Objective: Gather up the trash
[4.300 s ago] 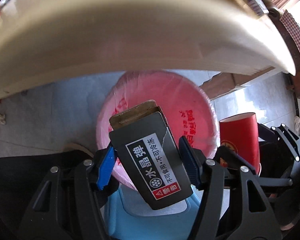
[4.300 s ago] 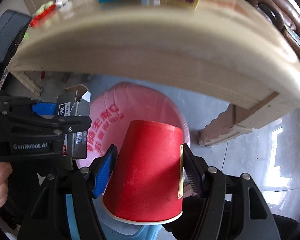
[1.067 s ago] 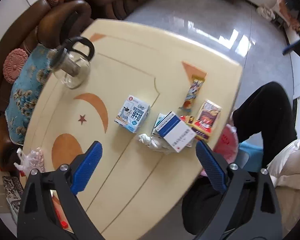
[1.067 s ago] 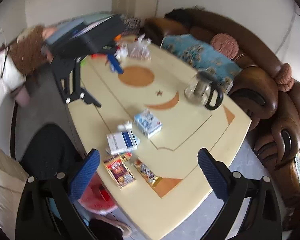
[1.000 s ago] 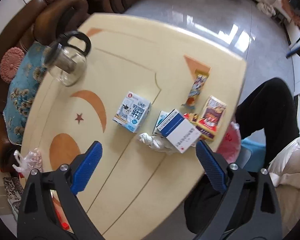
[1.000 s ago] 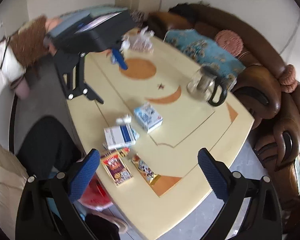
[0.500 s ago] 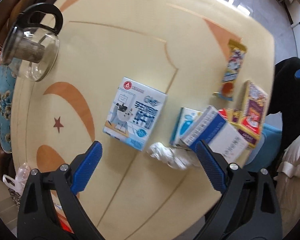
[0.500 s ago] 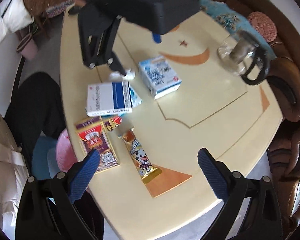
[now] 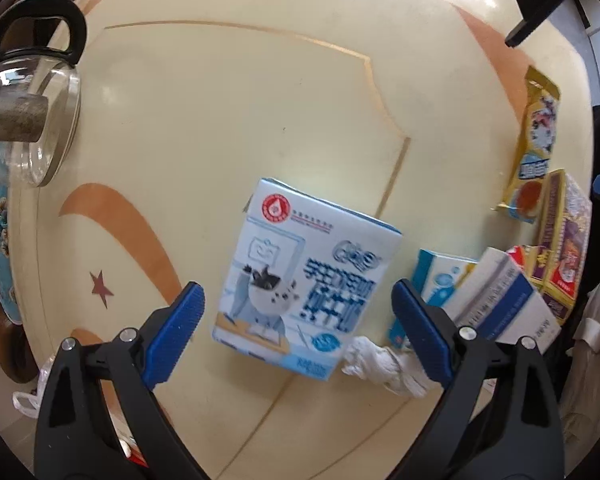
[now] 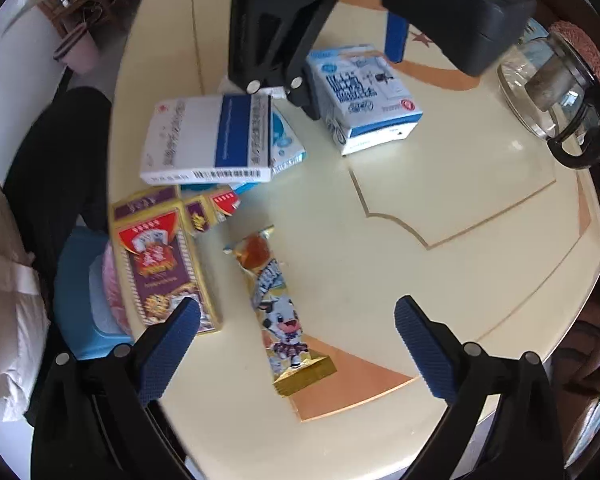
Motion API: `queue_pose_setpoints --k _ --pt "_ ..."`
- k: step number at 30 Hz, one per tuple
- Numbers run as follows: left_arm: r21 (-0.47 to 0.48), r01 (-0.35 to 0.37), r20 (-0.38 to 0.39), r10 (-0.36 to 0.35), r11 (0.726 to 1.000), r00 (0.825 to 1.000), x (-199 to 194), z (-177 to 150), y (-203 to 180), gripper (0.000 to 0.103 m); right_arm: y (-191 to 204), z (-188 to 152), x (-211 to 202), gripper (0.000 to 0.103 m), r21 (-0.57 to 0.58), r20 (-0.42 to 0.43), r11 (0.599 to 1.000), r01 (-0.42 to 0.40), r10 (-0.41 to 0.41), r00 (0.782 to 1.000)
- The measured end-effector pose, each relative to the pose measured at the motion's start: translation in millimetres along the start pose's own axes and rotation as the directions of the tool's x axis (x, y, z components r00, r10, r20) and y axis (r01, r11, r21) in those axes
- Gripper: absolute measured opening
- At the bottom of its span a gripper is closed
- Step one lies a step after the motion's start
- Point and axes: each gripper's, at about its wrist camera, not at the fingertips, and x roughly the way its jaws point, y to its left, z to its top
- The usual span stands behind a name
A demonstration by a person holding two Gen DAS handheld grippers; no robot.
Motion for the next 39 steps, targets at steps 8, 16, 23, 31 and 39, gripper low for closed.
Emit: queue_pose_setpoints --k 8,16,23,31,39 --pt "0.016 0.019 -0.023 -0.019 1.000 1.000 23 21 7 0.092 -5 -1 27 0.080 -0.028 -0.058 1.000 0.005 -0.007 0.998" --pt "-0.002 0.069 0.003 -0.069 0.998 0.998 29 25 21 0.094 1 5 40 0.057 -0.028 -0.056 1.000 -0.010 0.008 0.998" --pt "-0.019 0.115 0.036 -0.115 0.993 0.993 24 12 39 0.082 -9 3 38 0.047 0.024 -0.044 0.999 -0.021 0.022 0.999" --pt "-0.057 0.098 0.084 -0.093 0.994 0.992 13 -10 39 0.074 -19 -10 30 0.026 0.222 0.003 0.975 0.019 -0.020 1.000" --pt "-0.265 0.060 0.157 -0.018 0.962 0.987 8 -41 51 0.071 -9 -22 25 0.018 0.432 0.018 0.900 0.057 -0.072 0.997"
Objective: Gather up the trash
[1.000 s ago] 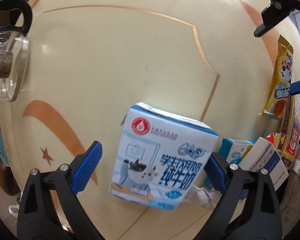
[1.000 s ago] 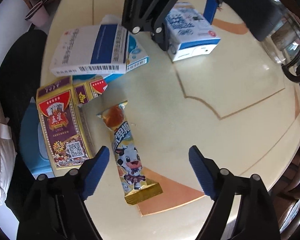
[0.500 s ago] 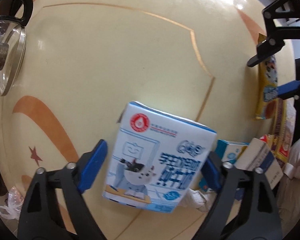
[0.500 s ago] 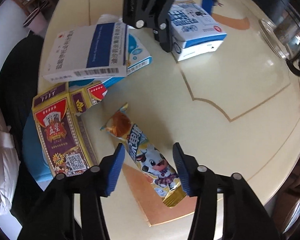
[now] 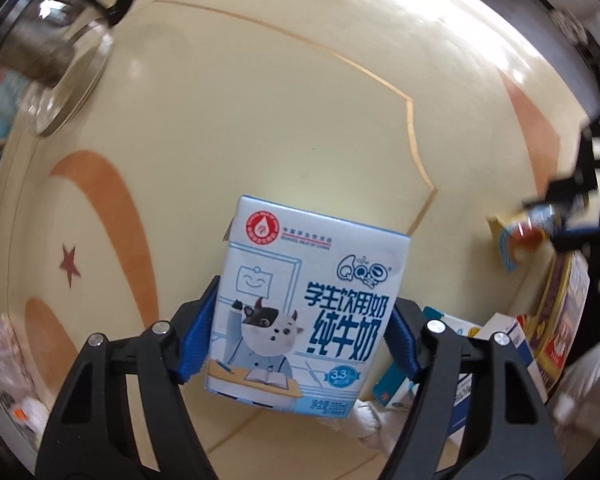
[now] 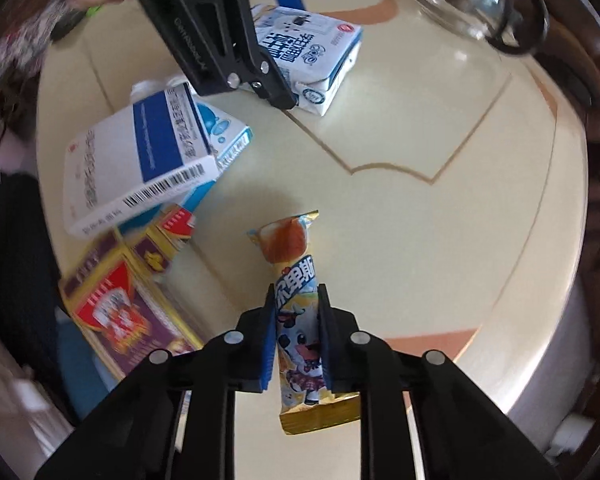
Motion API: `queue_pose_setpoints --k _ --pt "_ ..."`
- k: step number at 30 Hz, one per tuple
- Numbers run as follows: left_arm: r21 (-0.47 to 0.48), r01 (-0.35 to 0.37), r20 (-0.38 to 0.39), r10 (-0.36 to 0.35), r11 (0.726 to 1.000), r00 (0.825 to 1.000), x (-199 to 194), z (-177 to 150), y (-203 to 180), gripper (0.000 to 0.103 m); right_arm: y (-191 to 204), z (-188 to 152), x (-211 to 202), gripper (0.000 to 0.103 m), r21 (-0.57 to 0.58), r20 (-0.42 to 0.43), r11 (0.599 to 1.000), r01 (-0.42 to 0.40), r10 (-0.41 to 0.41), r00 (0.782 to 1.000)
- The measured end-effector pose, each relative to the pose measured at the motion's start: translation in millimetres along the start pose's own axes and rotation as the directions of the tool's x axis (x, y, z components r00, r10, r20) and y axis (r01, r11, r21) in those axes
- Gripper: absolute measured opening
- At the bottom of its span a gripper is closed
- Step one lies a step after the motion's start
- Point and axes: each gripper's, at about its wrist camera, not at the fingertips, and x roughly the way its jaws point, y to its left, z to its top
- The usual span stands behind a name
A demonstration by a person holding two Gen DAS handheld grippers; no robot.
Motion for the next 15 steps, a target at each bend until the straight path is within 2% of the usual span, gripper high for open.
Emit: queue_pose_setpoints --k 4,10,15 --pt "-0.068 -0.036 0.029 0.038 0.997 0.999 -10 -10 7 0.071 0 -1 -9 0.017 0.061 0.032 0.998 0.033 -0.035 0.999" --pt "-0.134 -0.076 0.103 0.090 0.988 0.991 -47 -29 13 0.071 -9 6 -37 0.017 0.158 0.075 0.981 0.111 -0.124 0.989" --pt "-0.171 -0.125 0.164 0.153 0.977 0.975 -91 -53 -1 0.071 -14 14 -90 0.017 0.187 0.154 0.968 0.169 -0.199 0.968"
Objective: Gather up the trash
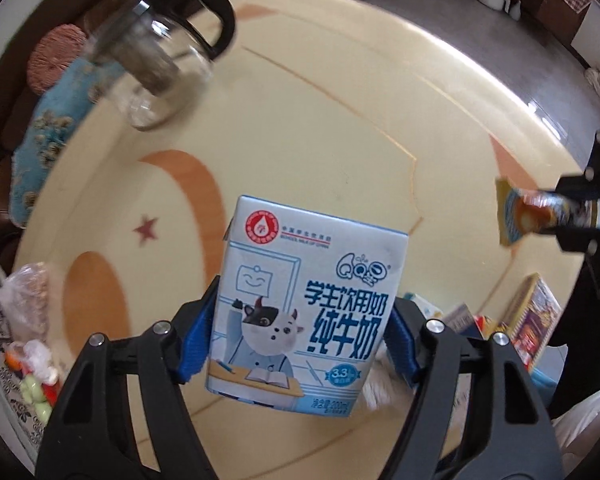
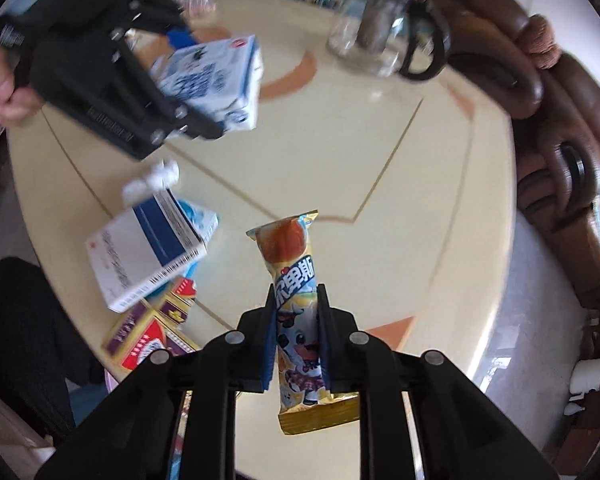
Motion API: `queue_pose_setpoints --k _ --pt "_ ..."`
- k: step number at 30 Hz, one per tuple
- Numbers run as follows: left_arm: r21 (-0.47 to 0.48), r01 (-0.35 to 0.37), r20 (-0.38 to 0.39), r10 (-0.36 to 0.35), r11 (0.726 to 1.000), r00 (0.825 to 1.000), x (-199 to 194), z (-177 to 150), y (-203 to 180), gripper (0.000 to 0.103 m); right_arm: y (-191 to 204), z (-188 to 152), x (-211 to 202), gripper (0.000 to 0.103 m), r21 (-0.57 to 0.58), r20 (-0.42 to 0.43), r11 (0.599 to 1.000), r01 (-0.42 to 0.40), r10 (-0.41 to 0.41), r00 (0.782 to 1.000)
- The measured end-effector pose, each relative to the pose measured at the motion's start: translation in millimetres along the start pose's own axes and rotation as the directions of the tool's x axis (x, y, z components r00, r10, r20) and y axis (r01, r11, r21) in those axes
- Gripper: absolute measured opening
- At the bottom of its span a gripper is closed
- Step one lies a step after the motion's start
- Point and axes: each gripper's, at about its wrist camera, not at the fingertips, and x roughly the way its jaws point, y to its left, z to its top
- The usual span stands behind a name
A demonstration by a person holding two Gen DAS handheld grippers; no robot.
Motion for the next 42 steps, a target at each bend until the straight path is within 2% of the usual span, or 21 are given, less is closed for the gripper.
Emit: queue_pose_setpoints --k 3,4,6,13,20,30,37,42 --pt "-0.045 -0.032 0.021 0.033 0.998 0.999 -33 -13 -4 0.071 6 0 -26 0.017 0.004 0.046 0.999 0.038 -0.038 0.998" --pt "-0.054 -0.031 0.023 0.033 0.998 0.999 -42 -16 -7 0.071 23 1 -28 0.017 0.008 0.058 0.999 0.037 -0.038 0.998" --pt "-0.062 -0.050 0.039 0.052 0.997 0.998 -58 -6 -35 0.071 35 1 -40 0.017 0.007 0.079 0.999 0.051 -0.051 0.996" --pt "-0.064 -0.099 0.122 0.106 0.993 0.987 -128 -54 -89 0.071 79 -19 -97 0.018 -0.023 0.173 0.997 0.077 -0.072 0.982" --pt "-0.069 -0.109 0.165 0.119 0.992 0.979 -159 -94 -122 0.071 127 -48 -148 0.018 -0.080 0.246 0.990 0.117 -0.094 0.965" --pt "-0.066 -0.112 0.182 0.122 0.992 0.976 -183 -152 -169 0.071 181 -89 -190 0.018 -0.129 0.295 0.979 0.158 -0.114 0.949" --pt "-0.094 -0.064 0.189 0.081 0.994 0.979 -184 -178 -188 0.071 205 -112 -203 0.018 -0.140 0.305 0.975 0.171 -0.121 0.945" --pt "-0.107 -0.025 0.185 0.044 0.994 0.982 -174 -191 -198 0.071 213 -129 -199 0.018 -0.128 0.292 0.981 0.142 -0.099 0.951"
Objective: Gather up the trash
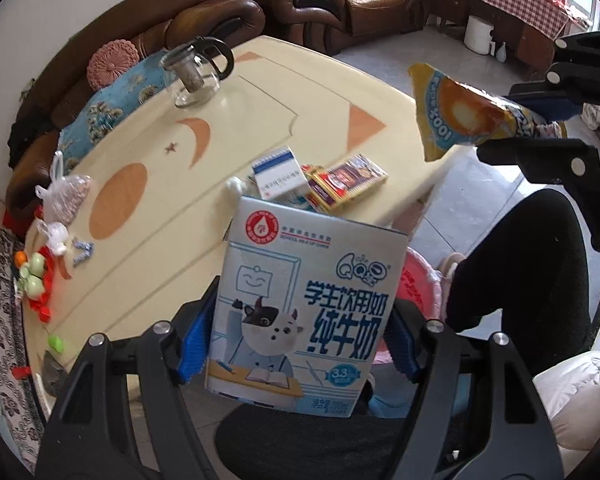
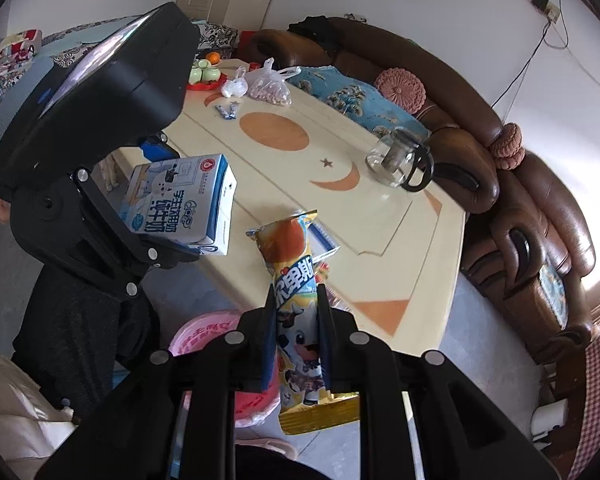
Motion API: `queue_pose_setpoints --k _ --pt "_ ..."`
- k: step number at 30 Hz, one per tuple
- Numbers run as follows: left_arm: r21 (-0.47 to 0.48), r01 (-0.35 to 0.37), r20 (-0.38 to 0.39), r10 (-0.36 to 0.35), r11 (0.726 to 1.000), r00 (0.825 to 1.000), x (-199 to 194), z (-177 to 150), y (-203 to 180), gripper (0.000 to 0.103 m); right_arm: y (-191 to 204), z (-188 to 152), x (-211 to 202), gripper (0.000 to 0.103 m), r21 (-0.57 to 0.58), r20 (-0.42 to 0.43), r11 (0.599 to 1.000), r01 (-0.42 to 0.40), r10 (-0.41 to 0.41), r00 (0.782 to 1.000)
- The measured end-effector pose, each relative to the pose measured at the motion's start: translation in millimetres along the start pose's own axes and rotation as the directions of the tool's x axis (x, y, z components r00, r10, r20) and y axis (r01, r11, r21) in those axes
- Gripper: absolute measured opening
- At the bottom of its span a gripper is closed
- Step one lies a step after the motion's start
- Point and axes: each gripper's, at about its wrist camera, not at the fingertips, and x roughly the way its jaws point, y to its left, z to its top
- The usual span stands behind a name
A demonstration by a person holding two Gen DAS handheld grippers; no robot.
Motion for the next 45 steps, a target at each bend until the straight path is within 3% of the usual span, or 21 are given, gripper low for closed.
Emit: queue_pose_setpoints --k 22,39,45 --pt "0.003 0.090 -0.083 -0.089 0.996 0.993 70 -33 -48 0.071 27 -60 63 0.018 0.102 -0.130 0.988 -0.115 0.128 0.983" --pt "-0.115 0.187 -0.195 -0.206 0.976 0.959 170 -66 -63 0.071 40 -122 149 0.018 0.219 -0.234 0.962 -0.162 0.213 0.949" --pt "-0.195 0.221 -0.237 -0.265 0.956 0.935 210 -81 -66 0.071 41 -144 185 0.018 0.284 -0.270 0.941 -0.187 0.265 0.926"
